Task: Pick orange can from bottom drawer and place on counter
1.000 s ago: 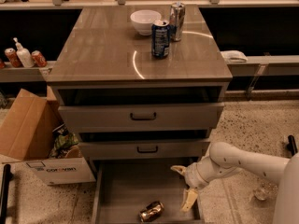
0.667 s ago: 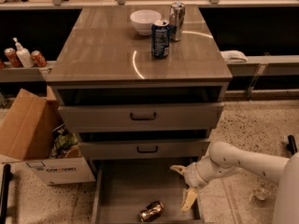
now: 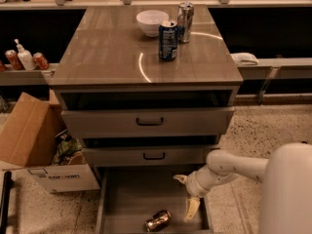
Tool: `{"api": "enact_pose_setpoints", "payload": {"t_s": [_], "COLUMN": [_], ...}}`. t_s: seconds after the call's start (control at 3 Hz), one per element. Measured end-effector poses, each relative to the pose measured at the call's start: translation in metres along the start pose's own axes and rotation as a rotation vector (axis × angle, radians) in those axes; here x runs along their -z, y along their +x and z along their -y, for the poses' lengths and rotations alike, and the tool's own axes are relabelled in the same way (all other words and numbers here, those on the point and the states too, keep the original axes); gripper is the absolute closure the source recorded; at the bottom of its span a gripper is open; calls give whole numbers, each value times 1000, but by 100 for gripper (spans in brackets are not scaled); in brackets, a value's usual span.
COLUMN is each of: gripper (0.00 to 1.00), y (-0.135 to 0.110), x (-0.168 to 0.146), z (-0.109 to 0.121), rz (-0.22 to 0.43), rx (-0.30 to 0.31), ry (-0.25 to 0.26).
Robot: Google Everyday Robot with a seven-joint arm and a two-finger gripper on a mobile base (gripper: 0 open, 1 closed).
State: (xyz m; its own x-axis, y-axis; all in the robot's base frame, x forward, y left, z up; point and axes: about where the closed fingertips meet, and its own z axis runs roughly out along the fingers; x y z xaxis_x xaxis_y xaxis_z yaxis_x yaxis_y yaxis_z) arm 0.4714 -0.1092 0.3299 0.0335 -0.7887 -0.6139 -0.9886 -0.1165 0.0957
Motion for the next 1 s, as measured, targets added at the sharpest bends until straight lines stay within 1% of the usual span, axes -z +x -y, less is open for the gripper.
{"api": "enact_pose_setpoints", "payload": {"t_s": [0.33, 0.67, 1.0], "gripper": [0, 0, 0], "y": [17, 34, 41], "x": [-30, -62, -91], "z": [16, 30, 42], "rz": [-46, -110, -141], "rx": [18, 19, 34], "ry": [-32, -47, -44]}}
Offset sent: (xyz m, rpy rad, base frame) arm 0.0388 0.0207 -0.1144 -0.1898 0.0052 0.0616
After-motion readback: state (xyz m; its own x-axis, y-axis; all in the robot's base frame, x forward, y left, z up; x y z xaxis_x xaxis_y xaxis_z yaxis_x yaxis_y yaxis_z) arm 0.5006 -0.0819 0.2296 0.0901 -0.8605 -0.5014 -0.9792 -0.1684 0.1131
